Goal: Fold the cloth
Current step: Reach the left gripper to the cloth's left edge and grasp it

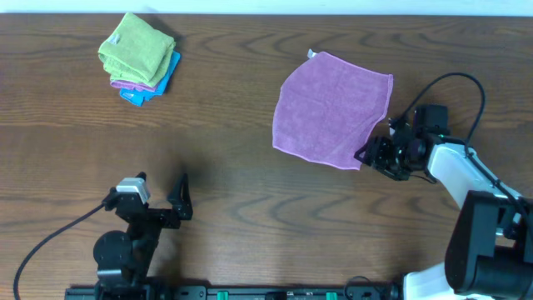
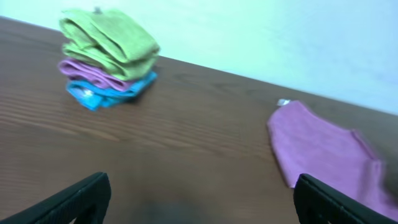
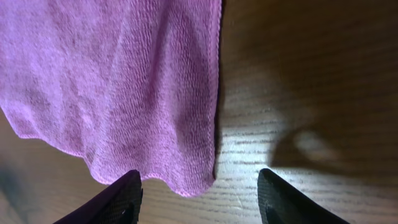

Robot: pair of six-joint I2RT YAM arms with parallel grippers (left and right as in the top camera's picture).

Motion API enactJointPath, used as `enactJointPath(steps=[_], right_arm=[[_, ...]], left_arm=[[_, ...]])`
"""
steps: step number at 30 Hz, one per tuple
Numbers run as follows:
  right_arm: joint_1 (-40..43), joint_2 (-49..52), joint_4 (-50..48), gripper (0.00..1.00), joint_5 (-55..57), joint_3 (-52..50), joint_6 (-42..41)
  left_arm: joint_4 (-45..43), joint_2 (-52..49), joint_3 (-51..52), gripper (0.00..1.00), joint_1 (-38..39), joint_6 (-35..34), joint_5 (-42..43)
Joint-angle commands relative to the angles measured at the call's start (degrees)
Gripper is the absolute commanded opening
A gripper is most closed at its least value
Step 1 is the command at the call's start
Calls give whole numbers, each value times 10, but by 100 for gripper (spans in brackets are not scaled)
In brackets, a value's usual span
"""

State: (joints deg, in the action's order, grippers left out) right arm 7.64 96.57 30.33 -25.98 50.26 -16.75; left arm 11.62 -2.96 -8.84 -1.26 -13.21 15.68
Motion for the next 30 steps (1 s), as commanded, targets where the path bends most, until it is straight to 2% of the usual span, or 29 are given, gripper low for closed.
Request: enactJointPath(steps=[1, 5, 17, 21, 26, 30], right_arm=[[-2, -5, -2, 59, 5, -4, -19], [-5, 3, -8, 58, 10, -4, -22], [-39, 47, -40, 54, 16, -4, -64], [-48, 47, -46, 43, 19, -4, -66], [-48, 47, -49, 27, 25, -4, -66], [-48, 47, -50, 14, 31, -4, -66]], left_arm=[[-43, -48, 3, 95, 3, -88, 66], [-86, -124, -12, 95, 3, -128, 106], [-93, -494, -213, 95, 3, -125, 248], [-93, -624, -295, 95, 3, -126, 324], [-98, -736, -375, 95, 3, -126, 412], [-110, -775, -384, 95, 3, -132, 404]])
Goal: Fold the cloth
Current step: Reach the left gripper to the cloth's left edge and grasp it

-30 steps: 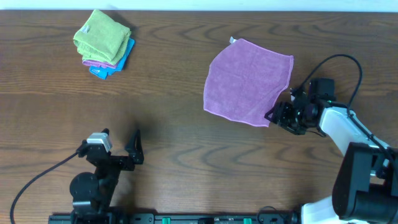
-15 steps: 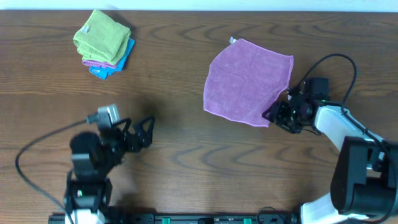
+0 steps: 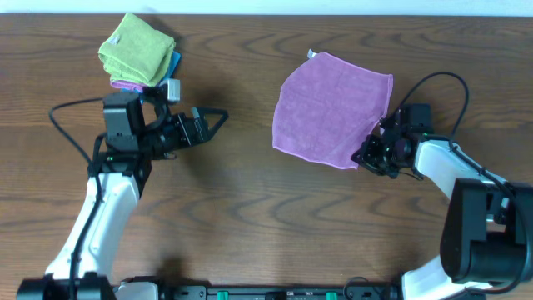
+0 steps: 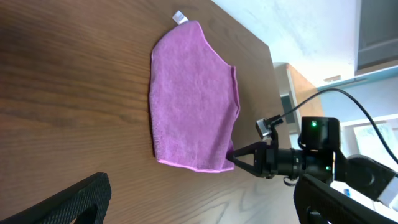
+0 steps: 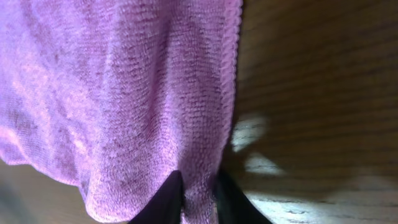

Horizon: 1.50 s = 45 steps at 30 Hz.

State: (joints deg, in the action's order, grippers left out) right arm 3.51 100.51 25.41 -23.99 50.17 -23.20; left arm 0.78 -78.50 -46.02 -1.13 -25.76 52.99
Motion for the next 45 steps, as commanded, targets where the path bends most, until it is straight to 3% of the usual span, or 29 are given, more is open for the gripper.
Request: enactJointPath(steps=[1, 3, 6, 17, 27, 45], right_arm=[[-6, 8, -1, 9, 11, -3, -1], [-6, 8, -2, 2, 11, -3, -1], [-6, 8, -3, 1, 11, -3, -1], [-6, 8, -3, 1, 10, -3, -2], [-6, 8, 5, 1, -7, -3, -4], [-6, 8, 27, 1, -7, -3, -6]], left_arm=[[-2, -25, -12, 95, 1, -11, 29], [-7, -33, -12, 95, 1, -40, 4], [-18, -40, -12, 95, 3, -108, -35], [-111, -128, -17, 95, 69, -182, -63], [-156, -256, -70, 95, 121, -197, -69], [-199, -300, -72, 99, 183, -257, -145]])
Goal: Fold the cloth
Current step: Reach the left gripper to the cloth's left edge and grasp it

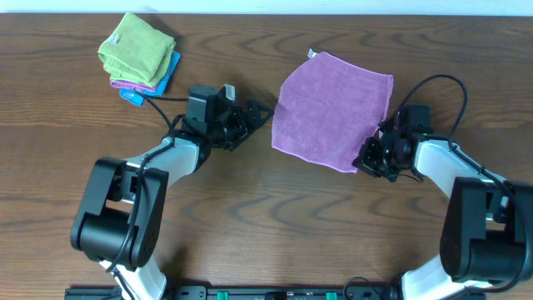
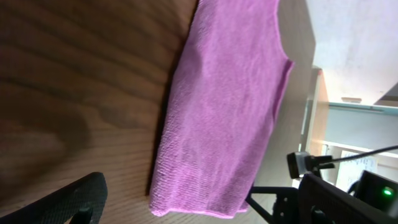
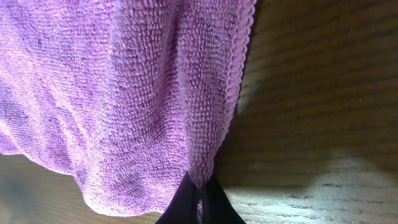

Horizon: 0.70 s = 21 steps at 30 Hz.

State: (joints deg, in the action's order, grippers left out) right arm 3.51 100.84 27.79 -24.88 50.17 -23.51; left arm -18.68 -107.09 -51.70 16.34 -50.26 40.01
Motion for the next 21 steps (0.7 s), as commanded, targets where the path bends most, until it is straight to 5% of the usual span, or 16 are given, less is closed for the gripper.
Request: enactJointPath(steps=[1, 10, 16, 19, 21], right_arm=[[-6, 4, 3, 1, 2, -3, -3], [-6, 4, 3, 1, 2, -3, -3], [-6, 4, 3, 1, 2, -3, -3], [-6, 4, 4, 1, -5, -3, -2], [-6, 4, 3, 1, -7, -3, -3]], left_arm=[[-5, -16, -15, 99, 11, -13, -15], [-16, -28, -16, 100, 49, -39, -34], [-25, -67, -16, 92, 62, -73, -29], [-57, -85, -16, 81, 62, -89, -16], [-73, -90, -16, 65, 62, -100, -14]])
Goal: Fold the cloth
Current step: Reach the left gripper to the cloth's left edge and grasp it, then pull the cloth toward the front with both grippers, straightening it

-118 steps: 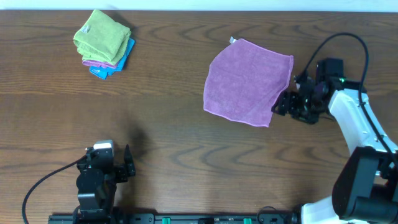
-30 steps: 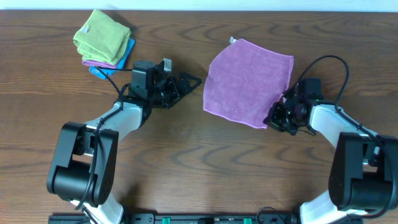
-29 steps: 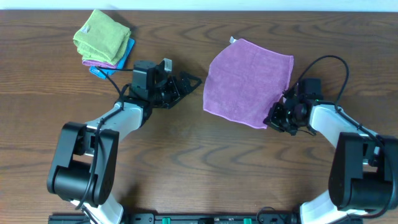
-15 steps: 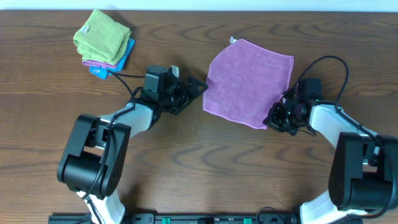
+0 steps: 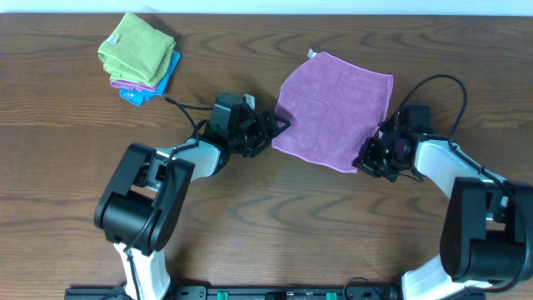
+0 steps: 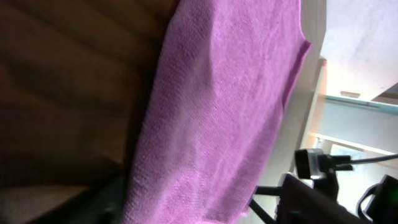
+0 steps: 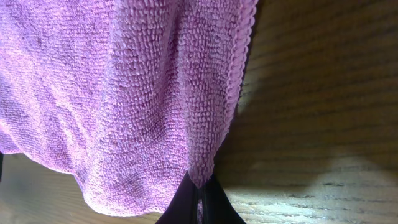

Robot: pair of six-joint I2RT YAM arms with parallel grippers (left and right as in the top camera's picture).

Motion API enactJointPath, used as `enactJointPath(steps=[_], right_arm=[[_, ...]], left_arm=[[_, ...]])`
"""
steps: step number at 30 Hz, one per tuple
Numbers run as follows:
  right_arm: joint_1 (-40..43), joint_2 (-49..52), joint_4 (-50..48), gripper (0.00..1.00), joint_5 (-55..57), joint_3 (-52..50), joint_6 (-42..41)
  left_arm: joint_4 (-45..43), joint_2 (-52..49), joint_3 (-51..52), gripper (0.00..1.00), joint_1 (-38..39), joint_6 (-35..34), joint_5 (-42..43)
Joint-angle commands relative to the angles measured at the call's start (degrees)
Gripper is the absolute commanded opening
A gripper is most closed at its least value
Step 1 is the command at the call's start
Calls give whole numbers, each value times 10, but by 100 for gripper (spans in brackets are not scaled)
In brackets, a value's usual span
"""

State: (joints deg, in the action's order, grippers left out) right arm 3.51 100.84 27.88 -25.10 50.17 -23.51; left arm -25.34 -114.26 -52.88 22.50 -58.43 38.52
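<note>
A purple cloth (image 5: pixel 333 108) lies spread flat on the brown table. My right gripper (image 5: pixel 366 157) is at its near right corner. In the right wrist view the gripper (image 7: pixel 199 193) is shut on a pinched ridge of the cloth (image 7: pixel 124 74) by the hem. My left gripper (image 5: pixel 279 129) is at the near left corner. In the left wrist view the gripper (image 6: pixel 205 208) is open, its dark fingers (image 6: pixel 109 199) apart with the edge of the cloth (image 6: pixel 224 93) between them.
A stack of folded cloths (image 5: pixel 137 57), green on top of purple and blue, sits at the far left of the table (image 5: pixel 250 233). Both arms reach in from the near side, their cables trailing beside them.
My left gripper has moved right, from just short of the cloth's left edge to its near left corner, so the cloth now lies between its open fingers. The right gripper has not moved.
My left gripper was open at the front left, and the right was open at the cloth's near right corner. Then the left was by the folded stack and the right had narrowed on the corner. Then the right was shut on it, and the left has reached the cloth.
</note>
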Motion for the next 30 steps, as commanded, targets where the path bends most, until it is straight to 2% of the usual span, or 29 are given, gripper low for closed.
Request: enactJointPath(steps=[1, 3, 5, 6, 12, 16, 19, 23, 30], right_arm=[[-6, 4, 3, 1, -5, -3, -2], [-6, 4, 2, 1, -5, -3, -2], [-6, 4, 2, 1, -9, -3, -2], [-6, 4, 2, 1, -11, -3, -2], [-6, -16, 7, 1, -19, 13, 9], [-5, -49, 11, 1, -17, 36, 13], [-5, -68, 18, 1, -17, 45, 13], [-5, -87, 63, 1, 12, 45, 18], [-4, -105, 151, 1, 71, 45, 56]], left_arm=[[-7, -20, -4, 58, 0, -26, -2], [-7, -21, -4, 44, 0, -27, -2], [-7, -21, -4, 11, 0, -27, -2], [-7, -21, -5, 6, 0, -27, -1], [-52, -21, -32, 6, -20, -13, 63], [-43, -16, -84, 6, -43, 33, 134], [4, -9, -122, 6, -54, 68, 179], [145, 12, -158, 6, -58, 171, 223], [422, 56, -167, 6, -58, 344, 192]])
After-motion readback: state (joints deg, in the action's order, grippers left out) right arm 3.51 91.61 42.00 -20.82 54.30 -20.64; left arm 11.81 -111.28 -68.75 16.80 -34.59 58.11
